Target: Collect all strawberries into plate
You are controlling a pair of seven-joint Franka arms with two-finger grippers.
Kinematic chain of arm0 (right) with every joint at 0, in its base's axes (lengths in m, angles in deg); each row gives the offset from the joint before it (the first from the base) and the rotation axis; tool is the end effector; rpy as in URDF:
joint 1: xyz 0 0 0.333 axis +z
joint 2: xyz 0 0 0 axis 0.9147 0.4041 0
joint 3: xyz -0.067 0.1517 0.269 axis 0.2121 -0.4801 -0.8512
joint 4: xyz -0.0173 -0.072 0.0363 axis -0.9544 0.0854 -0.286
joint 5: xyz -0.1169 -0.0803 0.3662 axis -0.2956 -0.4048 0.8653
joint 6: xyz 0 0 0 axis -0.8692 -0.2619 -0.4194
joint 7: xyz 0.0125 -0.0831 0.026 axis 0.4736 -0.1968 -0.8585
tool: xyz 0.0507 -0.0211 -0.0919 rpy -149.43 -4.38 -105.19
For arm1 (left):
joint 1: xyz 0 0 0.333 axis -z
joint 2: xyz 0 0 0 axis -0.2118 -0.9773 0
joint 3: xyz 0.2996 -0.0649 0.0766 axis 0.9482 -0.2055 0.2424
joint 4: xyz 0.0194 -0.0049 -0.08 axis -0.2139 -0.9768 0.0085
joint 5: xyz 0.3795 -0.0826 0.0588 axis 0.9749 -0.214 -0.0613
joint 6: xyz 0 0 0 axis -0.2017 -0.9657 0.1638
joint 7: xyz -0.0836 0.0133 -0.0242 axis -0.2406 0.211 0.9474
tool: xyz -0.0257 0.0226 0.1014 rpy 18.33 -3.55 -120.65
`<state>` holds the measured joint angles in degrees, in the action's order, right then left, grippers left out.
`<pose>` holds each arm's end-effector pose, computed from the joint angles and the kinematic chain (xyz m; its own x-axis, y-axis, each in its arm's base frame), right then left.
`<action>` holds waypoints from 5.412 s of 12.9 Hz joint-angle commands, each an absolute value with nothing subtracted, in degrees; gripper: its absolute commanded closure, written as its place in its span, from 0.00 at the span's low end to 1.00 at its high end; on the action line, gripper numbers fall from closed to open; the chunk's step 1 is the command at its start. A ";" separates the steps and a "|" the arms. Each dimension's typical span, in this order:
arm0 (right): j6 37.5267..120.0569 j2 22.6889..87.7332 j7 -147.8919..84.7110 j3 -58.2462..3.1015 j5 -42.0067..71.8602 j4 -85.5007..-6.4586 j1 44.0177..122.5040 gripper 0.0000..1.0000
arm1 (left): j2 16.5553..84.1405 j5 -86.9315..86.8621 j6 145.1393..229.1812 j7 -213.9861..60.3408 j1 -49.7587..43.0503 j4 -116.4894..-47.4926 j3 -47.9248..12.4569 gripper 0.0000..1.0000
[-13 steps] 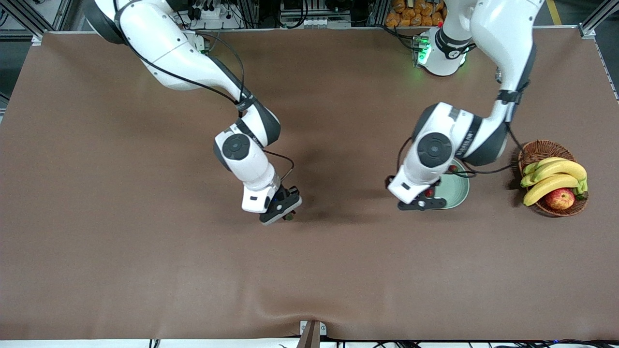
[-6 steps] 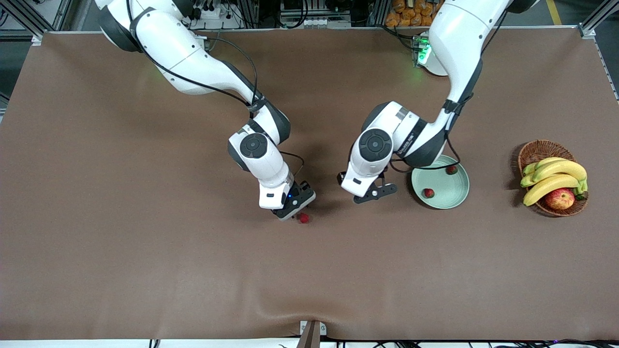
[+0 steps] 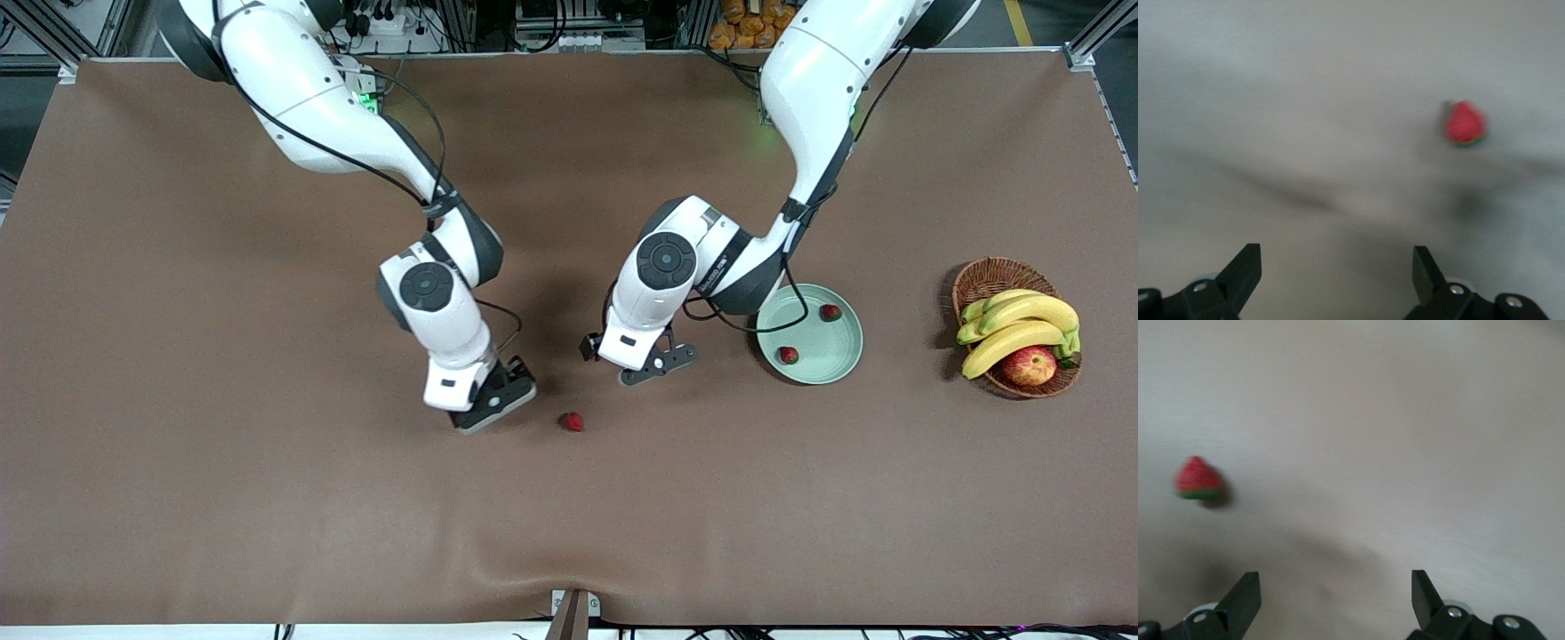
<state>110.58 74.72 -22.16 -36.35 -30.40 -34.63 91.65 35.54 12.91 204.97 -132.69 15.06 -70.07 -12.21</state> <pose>0.6481 0.3502 0.2445 0.8286 0.4787 0.2901 0.4865 -0.8723 0.0497 0.5706 -0.4422 0.2617 0.9194 0.3929 -0.0163 0.3904 -0.9069 0.1583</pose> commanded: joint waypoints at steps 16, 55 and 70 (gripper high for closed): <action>73.85 41.78 -24.36 -36.36 -29.14 -46.19 68.72 0.00 | 18.23 13.53 239.97 -89.98 22.49 -60.07 -3.01 0.32; 44.47 31.75 -27.61 -31.88 -20.60 -33.35 62.65 0.00 | 54.10 14.23 201.83 -52.96 -6.08 -99.09 -1.87 0.76; 44.47 31.57 -27.61 -31.88 -20.69 -33.35 62.65 0.00 | 67.53 9.42 159.47 -54.64 -9.57 -65.07 -2.04 0.00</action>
<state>44.60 31.90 -28.31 -31.40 -21.52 -33.72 63.53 66.49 12.37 160.07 -54.75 -6.92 -65.05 -1.87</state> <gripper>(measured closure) 0.000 0.000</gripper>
